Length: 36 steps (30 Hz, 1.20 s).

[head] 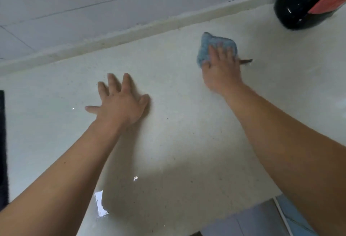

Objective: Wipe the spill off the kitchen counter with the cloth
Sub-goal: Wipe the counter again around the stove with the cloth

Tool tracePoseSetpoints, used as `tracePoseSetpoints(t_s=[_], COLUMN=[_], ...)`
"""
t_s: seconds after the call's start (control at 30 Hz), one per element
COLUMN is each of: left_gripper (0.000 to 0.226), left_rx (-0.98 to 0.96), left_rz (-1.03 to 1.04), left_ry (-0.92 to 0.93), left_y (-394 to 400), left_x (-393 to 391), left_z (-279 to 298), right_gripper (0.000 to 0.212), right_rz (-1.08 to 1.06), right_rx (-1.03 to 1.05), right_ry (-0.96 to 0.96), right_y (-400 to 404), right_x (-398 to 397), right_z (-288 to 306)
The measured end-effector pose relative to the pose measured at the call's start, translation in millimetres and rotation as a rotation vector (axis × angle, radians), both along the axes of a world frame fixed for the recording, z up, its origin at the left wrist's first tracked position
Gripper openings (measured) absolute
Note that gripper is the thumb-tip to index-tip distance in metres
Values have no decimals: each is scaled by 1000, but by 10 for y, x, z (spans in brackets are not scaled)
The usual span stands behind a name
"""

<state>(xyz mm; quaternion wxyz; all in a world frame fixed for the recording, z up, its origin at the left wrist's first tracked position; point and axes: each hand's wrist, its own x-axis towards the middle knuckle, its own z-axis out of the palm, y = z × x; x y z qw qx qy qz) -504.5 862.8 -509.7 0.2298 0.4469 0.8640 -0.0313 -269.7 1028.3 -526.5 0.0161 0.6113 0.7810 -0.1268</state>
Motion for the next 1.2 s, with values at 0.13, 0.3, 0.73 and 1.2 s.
tracePoseSetpoints(t_s=[0.13,0.3,0.73,1.2], left_gripper=[86,85,112,83], left_rx=[-34,-26,-5,101], left_rz=[-27,-28,136,-10], left_ry=[17,30,47,50], left_y=[11,-5,-969,-1418], left_x=[0,-17,-873,-1049], left_z=[10,-30,29,157], right_gripper=[66,65,61,75], right_rz=[-103,611,804,351], right_rx=[-1,-39,-58,124], right_ry=[28,69,83,76], right_y=[9,-392,-824,-1054], right_x=[-493,-849,-1321,-1593], right_z=[39,6,45,-7])
